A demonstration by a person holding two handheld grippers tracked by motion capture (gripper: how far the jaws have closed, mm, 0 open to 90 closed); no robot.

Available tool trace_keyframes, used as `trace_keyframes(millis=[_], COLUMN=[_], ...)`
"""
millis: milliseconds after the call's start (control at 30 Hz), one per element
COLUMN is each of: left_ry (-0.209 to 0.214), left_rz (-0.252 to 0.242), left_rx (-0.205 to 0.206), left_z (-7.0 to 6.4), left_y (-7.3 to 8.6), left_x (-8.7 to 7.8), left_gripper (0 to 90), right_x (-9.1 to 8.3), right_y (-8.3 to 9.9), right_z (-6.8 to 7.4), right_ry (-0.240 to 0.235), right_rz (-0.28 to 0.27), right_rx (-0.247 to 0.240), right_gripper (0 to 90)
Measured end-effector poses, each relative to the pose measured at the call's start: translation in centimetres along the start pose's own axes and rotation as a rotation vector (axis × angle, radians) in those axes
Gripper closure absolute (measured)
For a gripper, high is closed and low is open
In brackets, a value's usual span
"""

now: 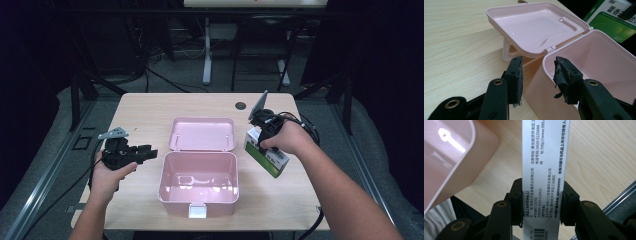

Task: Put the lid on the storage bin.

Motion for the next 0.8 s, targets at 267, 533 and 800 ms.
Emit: trace_keyframes(millis=[267,533,800], left_ry=[0.000,0.001,0.000], left_rz=[0.002,-0.002,-0.001], left_rx=[0.002,-0.002,-0.001], left_z=[-0.1,-0.1,0.0], left_y=[0.0,0.0,0.0], left_x=[0.1,0.0,0.0], left_gripper=[58.1,58.1,58.1], right_x=[-2.7,-4.7,-5.8], right_y=[0.5,0.7,0.8], right_z=[1.4,2.8,3.7], right_ry=[0.016,0.008,0.012], right_rz=[-0.009,-0.021,-0.027], right_rx=[-0.042,-0.074,-0.098], right_gripper=[61.1,61.1,61.1])
Point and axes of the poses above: each handheld gripper's, and its own axes: x roughly forward along the jaws, y roughly out of its underside, z roughly to its left, the point moved 4 cm from there along x, roughly forward along the jaws, and after that the axes turned 10 degrees about x, right-handed, at the moved point
